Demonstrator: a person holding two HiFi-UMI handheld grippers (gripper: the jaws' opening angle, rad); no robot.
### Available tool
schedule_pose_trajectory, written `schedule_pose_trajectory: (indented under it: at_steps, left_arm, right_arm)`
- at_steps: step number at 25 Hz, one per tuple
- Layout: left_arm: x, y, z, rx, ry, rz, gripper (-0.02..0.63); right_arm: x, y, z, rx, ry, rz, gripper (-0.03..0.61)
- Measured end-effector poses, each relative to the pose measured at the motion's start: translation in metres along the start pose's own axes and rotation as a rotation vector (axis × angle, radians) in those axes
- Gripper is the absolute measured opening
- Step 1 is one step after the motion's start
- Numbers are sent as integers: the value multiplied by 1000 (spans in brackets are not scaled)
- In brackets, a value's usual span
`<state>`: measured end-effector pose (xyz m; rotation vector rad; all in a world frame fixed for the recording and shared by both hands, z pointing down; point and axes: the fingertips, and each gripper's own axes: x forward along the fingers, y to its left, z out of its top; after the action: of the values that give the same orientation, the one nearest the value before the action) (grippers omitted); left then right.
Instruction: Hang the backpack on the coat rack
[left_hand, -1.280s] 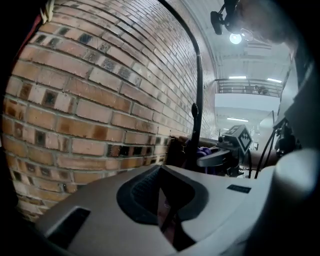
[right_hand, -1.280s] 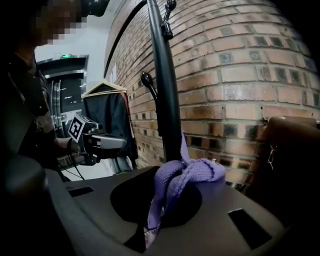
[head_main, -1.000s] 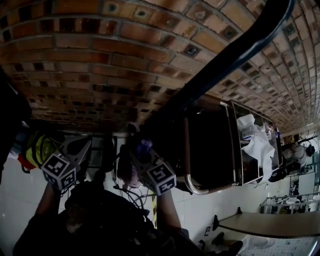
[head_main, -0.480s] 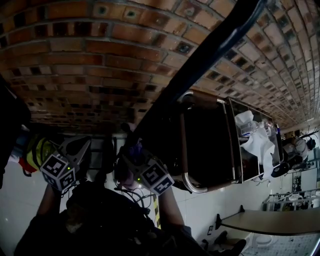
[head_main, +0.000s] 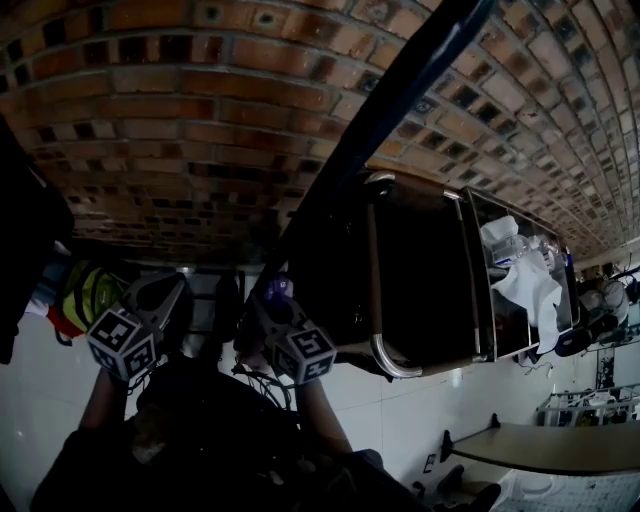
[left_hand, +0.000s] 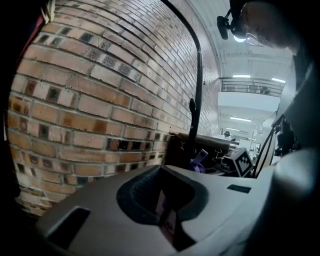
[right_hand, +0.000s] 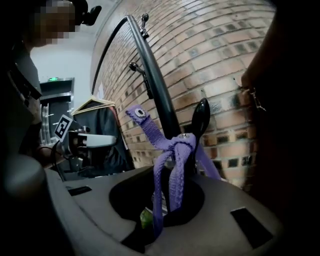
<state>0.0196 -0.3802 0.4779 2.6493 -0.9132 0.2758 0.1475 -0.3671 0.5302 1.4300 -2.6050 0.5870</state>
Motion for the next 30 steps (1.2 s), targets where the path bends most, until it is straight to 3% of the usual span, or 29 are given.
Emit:
schedule_pose_trajectory:
  at_steps: [3,7,10,15,21,27,30]
  left_arm:
    - [-9,-17,1,2,-10,-1,26]
    - [-25,-36,-13,29,-16,6,26]
    - [-42,-53,-24,20,-22,15,26]
    - [-78,-91,-49,10,-21,31,25]
    - [-127,-149,-71,35,-35,44,26]
    - [-163,-199,-87,8,-62,69,26]
    - [-164,-214,-91,7,-50,61,26]
  right_arm:
    - [-10,2,-4,-32,-15,-57,67]
    - [-40,-2,-6,-42,-78,-136,189]
    - [-70,-5,-8,-60,-125,-201,189]
    - [-129,17,-23,-52,-176,-217,189]
    - [-188,53,-50,-40,-195,-190,136]
    - [-224,80,-67,-53,-194,-181,21]
    - [-240,86,-68,-29,-216,-173,11]
